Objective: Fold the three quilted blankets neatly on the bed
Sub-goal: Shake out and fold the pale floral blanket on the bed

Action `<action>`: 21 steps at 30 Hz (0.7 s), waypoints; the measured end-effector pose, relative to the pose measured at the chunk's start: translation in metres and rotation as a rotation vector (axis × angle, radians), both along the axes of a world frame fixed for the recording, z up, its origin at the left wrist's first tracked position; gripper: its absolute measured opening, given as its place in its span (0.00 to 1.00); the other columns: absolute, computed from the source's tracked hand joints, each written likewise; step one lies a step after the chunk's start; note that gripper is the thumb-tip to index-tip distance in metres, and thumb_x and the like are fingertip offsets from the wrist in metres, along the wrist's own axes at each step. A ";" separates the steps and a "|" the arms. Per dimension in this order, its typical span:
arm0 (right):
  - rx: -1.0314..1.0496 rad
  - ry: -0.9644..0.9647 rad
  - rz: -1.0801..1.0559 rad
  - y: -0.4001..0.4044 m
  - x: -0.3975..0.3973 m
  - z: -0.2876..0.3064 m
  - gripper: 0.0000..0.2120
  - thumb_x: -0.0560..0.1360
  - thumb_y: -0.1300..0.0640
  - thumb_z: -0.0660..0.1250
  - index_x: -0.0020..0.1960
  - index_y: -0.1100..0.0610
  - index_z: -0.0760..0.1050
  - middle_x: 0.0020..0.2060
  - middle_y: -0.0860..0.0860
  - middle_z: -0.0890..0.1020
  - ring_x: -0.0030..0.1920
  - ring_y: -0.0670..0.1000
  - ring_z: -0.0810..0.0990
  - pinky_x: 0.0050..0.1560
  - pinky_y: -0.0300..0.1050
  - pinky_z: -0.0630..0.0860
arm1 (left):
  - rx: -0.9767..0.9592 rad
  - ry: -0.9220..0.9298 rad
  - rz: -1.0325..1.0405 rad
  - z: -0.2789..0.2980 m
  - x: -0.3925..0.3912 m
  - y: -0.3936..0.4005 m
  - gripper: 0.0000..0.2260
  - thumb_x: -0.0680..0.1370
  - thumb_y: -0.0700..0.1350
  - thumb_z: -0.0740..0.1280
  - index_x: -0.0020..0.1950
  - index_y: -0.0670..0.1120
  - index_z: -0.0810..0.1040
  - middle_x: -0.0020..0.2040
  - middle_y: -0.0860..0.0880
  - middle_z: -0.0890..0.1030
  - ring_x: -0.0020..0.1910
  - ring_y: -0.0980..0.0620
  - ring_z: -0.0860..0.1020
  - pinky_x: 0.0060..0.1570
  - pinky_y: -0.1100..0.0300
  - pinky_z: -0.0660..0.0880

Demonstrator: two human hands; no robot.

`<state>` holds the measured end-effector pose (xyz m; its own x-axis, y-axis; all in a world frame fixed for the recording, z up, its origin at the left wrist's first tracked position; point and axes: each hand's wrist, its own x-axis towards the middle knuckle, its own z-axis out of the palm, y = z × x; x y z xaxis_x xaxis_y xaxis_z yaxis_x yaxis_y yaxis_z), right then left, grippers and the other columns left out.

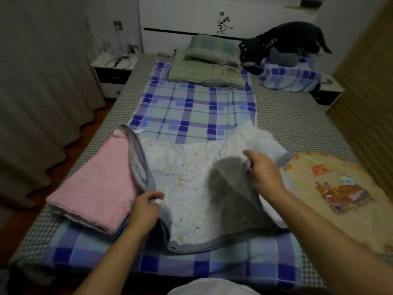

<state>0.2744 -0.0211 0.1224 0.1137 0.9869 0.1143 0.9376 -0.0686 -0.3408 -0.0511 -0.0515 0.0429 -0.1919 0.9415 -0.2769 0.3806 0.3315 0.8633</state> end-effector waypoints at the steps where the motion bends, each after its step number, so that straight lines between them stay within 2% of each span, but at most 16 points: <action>1: 0.024 0.019 0.101 -0.004 -0.015 -0.011 0.19 0.76 0.61 0.60 0.66 0.55 0.75 0.54 0.58 0.78 0.50 0.57 0.78 0.51 0.48 0.72 | 0.008 -0.019 -0.040 0.005 0.002 -0.004 0.20 0.71 0.28 0.60 0.48 0.48 0.83 0.48 0.47 0.84 0.46 0.45 0.81 0.50 0.52 0.77; 4: -0.103 0.001 0.354 -0.030 -0.068 -0.034 0.15 0.76 0.63 0.62 0.59 0.53 0.79 0.56 0.53 0.75 0.53 0.56 0.76 0.52 0.47 0.74 | 0.044 -0.071 -0.131 0.020 0.017 -0.019 0.23 0.71 0.29 0.62 0.55 0.52 0.81 0.53 0.51 0.83 0.51 0.49 0.81 0.51 0.54 0.79; 7: -0.107 0.243 0.432 -0.059 -0.104 -0.059 0.14 0.67 0.64 0.65 0.51 0.54 0.80 0.53 0.51 0.76 0.54 0.51 0.78 0.57 0.43 0.75 | 0.044 -0.248 -0.073 0.025 0.037 -0.032 0.31 0.71 0.29 0.65 0.68 0.56 0.68 0.56 0.48 0.82 0.50 0.51 0.82 0.51 0.55 0.79; 8: -0.110 0.353 0.380 -0.064 -0.109 -0.066 0.11 0.67 0.62 0.65 0.47 0.55 0.81 0.50 0.50 0.77 0.51 0.48 0.77 0.55 0.44 0.75 | 0.007 -0.322 -0.029 0.026 0.044 -0.037 0.31 0.72 0.30 0.66 0.68 0.55 0.66 0.54 0.47 0.83 0.48 0.52 0.82 0.49 0.57 0.79; 10: -0.049 0.488 0.207 -0.074 -0.112 -0.075 0.07 0.72 0.60 0.67 0.47 0.54 0.82 0.47 0.48 0.77 0.49 0.45 0.77 0.54 0.46 0.76 | -0.060 -0.386 0.055 0.022 0.054 -0.044 0.24 0.71 0.30 0.68 0.64 0.48 0.71 0.52 0.45 0.84 0.44 0.54 0.82 0.45 0.61 0.78; 11: -0.017 0.537 0.109 -0.077 -0.112 -0.074 0.08 0.74 0.61 0.68 0.52 0.54 0.82 0.49 0.46 0.79 0.50 0.44 0.77 0.55 0.45 0.76 | -0.097 -0.394 0.075 0.020 0.058 -0.047 0.19 0.71 0.30 0.68 0.59 0.44 0.75 0.51 0.44 0.84 0.43 0.53 0.82 0.42 0.63 0.77; 13: -0.020 0.742 -0.084 -0.080 -0.108 -0.067 0.18 0.76 0.64 0.68 0.63 0.51 0.77 0.56 0.43 0.78 0.56 0.41 0.76 0.57 0.35 0.76 | -0.132 -0.416 0.086 0.018 0.065 -0.052 0.13 0.72 0.28 0.67 0.53 0.40 0.79 0.47 0.42 0.85 0.41 0.50 0.82 0.38 0.64 0.77; 14: -0.041 0.901 -0.193 -0.080 -0.106 -0.062 0.21 0.76 0.65 0.68 0.66 0.49 0.74 0.56 0.41 0.77 0.55 0.39 0.76 0.53 0.29 0.75 | -0.136 -0.442 0.098 0.020 0.068 -0.054 0.12 0.73 0.28 0.66 0.51 0.40 0.80 0.45 0.42 0.85 0.39 0.51 0.81 0.37 0.65 0.77; 15: -0.057 1.049 -0.293 -0.079 -0.106 -0.057 0.22 0.75 0.66 0.70 0.65 0.48 0.73 0.55 0.40 0.76 0.52 0.38 0.76 0.49 0.27 0.74 | -0.135 -0.467 0.120 0.021 0.071 -0.055 0.11 0.73 0.28 0.66 0.51 0.40 0.81 0.44 0.42 0.85 0.38 0.53 0.81 0.35 0.65 0.77; 17: -0.059 1.231 -0.442 -0.079 -0.108 -0.056 0.19 0.73 0.65 0.73 0.59 0.49 0.75 0.52 0.45 0.80 0.49 0.41 0.78 0.47 0.33 0.76 | -0.106 -0.505 0.155 0.025 0.074 -0.055 0.10 0.74 0.31 0.67 0.52 0.41 0.81 0.43 0.44 0.85 0.37 0.55 0.80 0.35 0.65 0.77; 18: -0.068 1.298 -0.487 -0.081 -0.110 -0.057 0.16 0.72 0.65 0.74 0.56 0.51 0.77 0.50 0.50 0.82 0.47 0.45 0.81 0.47 0.38 0.78 | -0.076 -0.485 0.153 0.027 0.076 -0.055 0.08 0.76 0.33 0.67 0.52 0.42 0.81 0.43 0.45 0.85 0.38 0.55 0.81 0.35 0.66 0.77; 21: -0.126 1.446 -0.463 -0.090 -0.121 -0.056 0.12 0.72 0.67 0.73 0.53 0.59 0.77 0.46 0.59 0.84 0.46 0.55 0.83 0.45 0.46 0.80 | 0.084 -0.296 0.044 0.034 0.084 -0.056 0.10 0.78 0.36 0.67 0.56 0.48 0.77 0.47 0.53 0.83 0.41 0.61 0.80 0.39 0.73 0.74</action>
